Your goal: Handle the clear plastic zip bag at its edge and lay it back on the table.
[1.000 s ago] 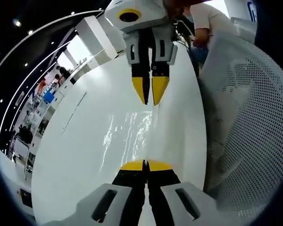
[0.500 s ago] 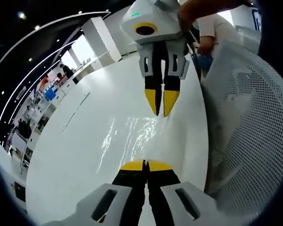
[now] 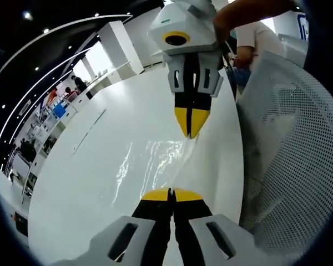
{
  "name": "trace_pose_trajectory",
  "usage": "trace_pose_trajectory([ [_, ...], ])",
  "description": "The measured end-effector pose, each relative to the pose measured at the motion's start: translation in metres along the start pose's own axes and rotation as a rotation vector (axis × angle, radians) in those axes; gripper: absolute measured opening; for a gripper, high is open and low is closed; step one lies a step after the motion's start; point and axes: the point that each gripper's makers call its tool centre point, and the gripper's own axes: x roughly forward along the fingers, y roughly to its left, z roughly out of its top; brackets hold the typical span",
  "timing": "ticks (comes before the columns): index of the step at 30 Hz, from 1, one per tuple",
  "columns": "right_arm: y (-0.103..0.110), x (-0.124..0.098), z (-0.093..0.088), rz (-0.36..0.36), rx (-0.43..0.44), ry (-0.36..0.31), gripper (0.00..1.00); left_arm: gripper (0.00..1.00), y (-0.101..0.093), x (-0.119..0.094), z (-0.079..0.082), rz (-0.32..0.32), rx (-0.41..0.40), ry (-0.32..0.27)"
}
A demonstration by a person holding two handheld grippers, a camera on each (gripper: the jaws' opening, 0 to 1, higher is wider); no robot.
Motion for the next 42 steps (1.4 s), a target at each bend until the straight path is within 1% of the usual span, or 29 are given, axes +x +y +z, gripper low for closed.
trace_pose_trajectory([
  [3,0.000,-0.001,0.000,-0.004,0.006,0.004,0.00,0.00,-0.002,0.000,0.000,-0.014,-0.014,-0.003],
  [5,0.001,-0.001,-0.002,-0.003,0.016,0.016,0.00,0.00,-0.004,0.001,0.000,-0.026,-0.008,-0.004],
  [7,0.001,-0.001,-0.001,-0.005,0.021,0.020,0.00,0.01,-0.003,0.000,0.000,-0.018,0.006,0.001],
  [10,0.001,0.000,-0.002,-0.009,0.030,0.036,0.00,0.10,-0.002,-0.001,0.000,-0.011,-0.004,-0.002],
  [12,0.001,0.001,-0.001,-0.009,0.038,0.042,0.00,0.15,-0.001,-0.002,0.001,-0.004,0.005,-0.009],
  [13,0.000,0.001,-0.001,-0.011,0.048,0.047,0.00,0.20,-0.001,-0.003,0.002,-0.004,0.008,-0.010],
  [15,0.000,0.002,0.000,-0.013,0.058,0.053,0.00,0.29,-0.003,-0.005,0.008,-0.008,0.044,-0.048],
  [16,0.000,0.003,0.001,-0.014,0.061,0.056,0.00,0.32,-0.006,-0.006,0.009,-0.015,0.056,-0.052],
  [17,0.001,0.004,0.002,-0.016,0.060,0.060,0.00,0.33,-0.007,-0.006,0.010,-0.017,0.070,-0.054],
  [18,0.001,0.004,0.002,-0.017,0.062,0.063,0.00,0.33,-0.006,-0.007,0.014,-0.006,0.107,-0.066],
  [20,-0.001,0.006,0.004,-0.019,0.064,0.066,0.00,0.32,-0.009,-0.009,0.018,-0.007,0.122,-0.080],
  [21,-0.002,0.007,0.004,-0.022,0.067,0.070,0.00,0.32,-0.010,-0.010,0.024,-0.005,0.162,-0.110],
  [22,-0.002,0.007,0.005,-0.022,0.067,0.071,0.00,0.31,-0.012,-0.012,0.028,-0.002,0.180,-0.126],
  [25,-0.004,0.007,0.006,-0.022,0.070,0.075,0.00,0.25,-0.017,-0.012,0.030,-0.018,0.200,-0.132],
  [27,-0.005,0.007,0.007,-0.023,0.069,0.073,0.00,0.20,-0.020,-0.011,0.030,-0.026,0.228,-0.128],
  [31,-0.004,0.006,0.011,-0.026,0.065,0.060,0.00,0.20,-0.024,-0.005,0.031,-0.041,0.267,-0.112],
  [33,-0.004,0.005,0.015,-0.027,0.058,0.056,0.00,0.17,-0.025,-0.002,0.028,-0.047,0.293,-0.084],
  [35,-0.003,0.005,0.017,-0.032,0.054,0.049,0.00,0.16,-0.026,0.001,0.029,-0.050,0.312,-0.076],
  [37,-0.003,0.002,0.020,-0.033,0.048,0.042,0.00,0.16,-0.026,0.005,0.025,-0.055,0.328,-0.051],
  [42,-0.003,-0.002,0.024,-0.040,0.035,0.033,0.00,0.13,-0.017,0.008,0.023,-0.034,0.311,-0.029],
])
